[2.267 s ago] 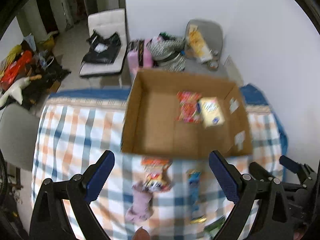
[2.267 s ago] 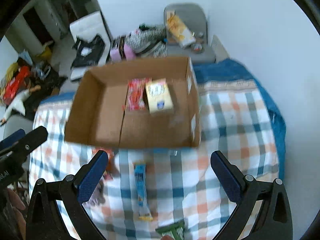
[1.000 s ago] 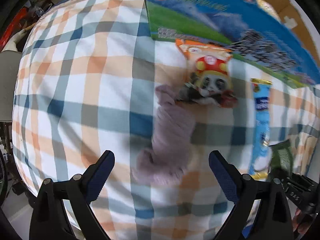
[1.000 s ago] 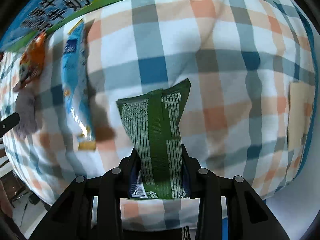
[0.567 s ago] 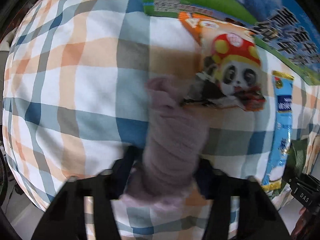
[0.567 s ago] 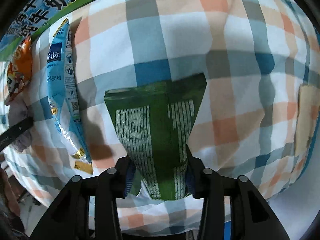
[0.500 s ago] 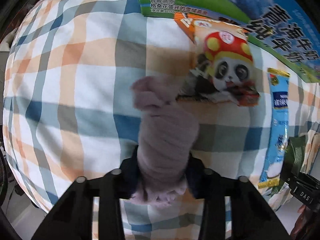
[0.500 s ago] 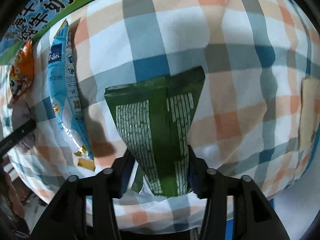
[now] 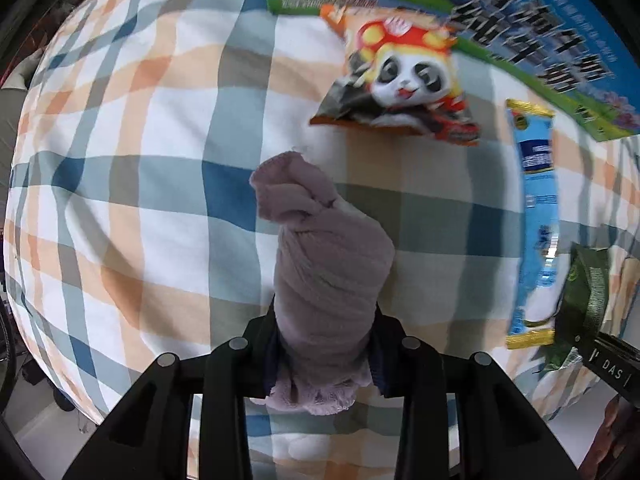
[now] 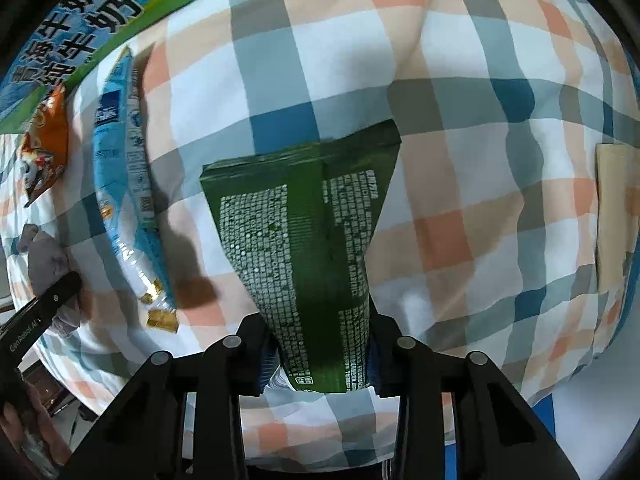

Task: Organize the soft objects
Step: 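Grasp the lilac sock with the left tool while the right tool grasps the green snack bag, then carry the sock and green bag into the box and open both tools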

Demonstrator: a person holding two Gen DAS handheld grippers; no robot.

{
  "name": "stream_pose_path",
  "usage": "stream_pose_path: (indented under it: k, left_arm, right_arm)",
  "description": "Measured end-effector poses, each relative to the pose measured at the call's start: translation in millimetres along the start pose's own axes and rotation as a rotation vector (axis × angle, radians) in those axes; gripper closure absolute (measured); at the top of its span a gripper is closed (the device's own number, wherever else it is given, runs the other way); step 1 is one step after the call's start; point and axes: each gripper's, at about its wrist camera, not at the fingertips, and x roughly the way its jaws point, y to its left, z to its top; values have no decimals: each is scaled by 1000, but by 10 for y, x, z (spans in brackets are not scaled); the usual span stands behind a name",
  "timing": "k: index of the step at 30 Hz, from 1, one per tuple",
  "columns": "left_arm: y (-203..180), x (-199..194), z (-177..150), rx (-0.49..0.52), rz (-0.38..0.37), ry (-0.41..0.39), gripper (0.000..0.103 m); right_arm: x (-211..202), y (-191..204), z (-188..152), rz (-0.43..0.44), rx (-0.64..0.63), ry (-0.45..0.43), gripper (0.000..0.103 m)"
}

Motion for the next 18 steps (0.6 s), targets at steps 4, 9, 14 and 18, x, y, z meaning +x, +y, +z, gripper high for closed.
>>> stream_pose_path:
  k: [4, 9, 14, 18]
  left_arm:
    - [-98, -295, -167, 12, -32, -41, 71]
    - [-215, -873, -193, 51, -113, -112, 71]
    - [-285, -1535, 76, 103, -188, -197, 71]
    - [-530, -1832, 489, 109, -225, -239, 71]
  right_arm:
    - [-367, 53, -93, 25, -24, -34, 66]
    - [-989, 183, -170, 90, -65, -113, 66]
    - [-1656, 401, 98, 163, -119, -207, 66]
    - [-2064, 686, 410, 188, -154, -284, 66]
